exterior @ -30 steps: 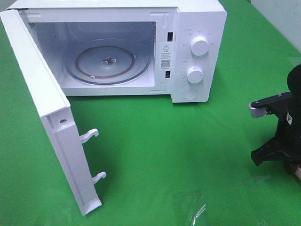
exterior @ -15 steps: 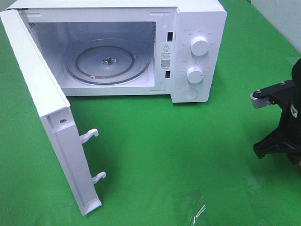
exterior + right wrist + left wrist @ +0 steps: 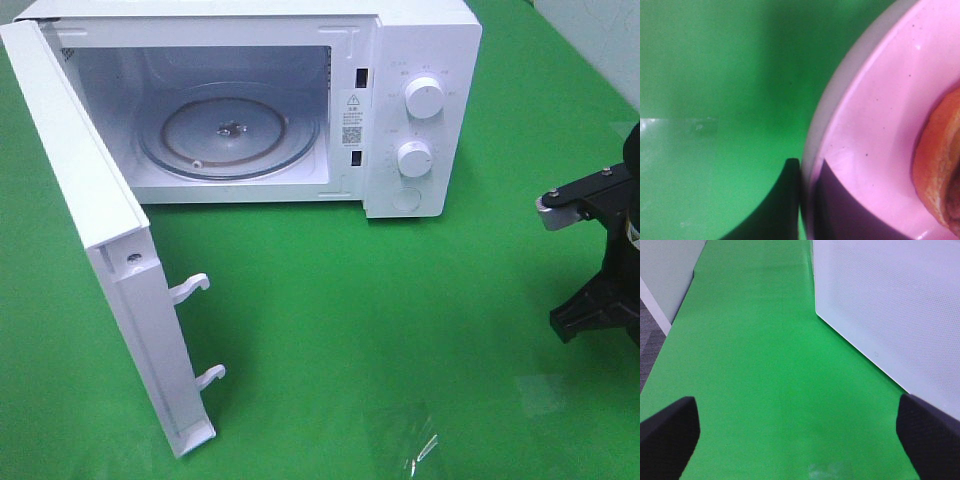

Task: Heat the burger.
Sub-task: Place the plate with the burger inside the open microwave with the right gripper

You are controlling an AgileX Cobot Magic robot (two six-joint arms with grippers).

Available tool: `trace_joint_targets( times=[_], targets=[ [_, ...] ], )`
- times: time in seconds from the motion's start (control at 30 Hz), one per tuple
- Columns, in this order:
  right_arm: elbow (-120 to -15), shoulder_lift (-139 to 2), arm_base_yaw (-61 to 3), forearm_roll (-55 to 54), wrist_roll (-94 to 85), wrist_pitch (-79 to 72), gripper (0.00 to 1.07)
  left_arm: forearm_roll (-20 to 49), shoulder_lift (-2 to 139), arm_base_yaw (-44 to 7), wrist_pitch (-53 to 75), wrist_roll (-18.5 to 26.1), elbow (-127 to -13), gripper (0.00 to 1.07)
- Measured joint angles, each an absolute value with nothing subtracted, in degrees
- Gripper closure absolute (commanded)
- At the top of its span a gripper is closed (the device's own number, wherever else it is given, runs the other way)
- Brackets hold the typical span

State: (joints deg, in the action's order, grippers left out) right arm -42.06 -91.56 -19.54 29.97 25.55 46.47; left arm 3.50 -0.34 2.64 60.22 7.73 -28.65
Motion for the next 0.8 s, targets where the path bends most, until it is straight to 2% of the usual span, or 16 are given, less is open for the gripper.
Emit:
trace_joint_targets(
  times=[0.8],
  targets=[
    [-39.19, -91.56, -32.03, 32.43, 26.87, 54.95, 1.07, 3.50, -0.34, 2.64, 60.22, 7.73, -28.65, 0.07]
  ],
)
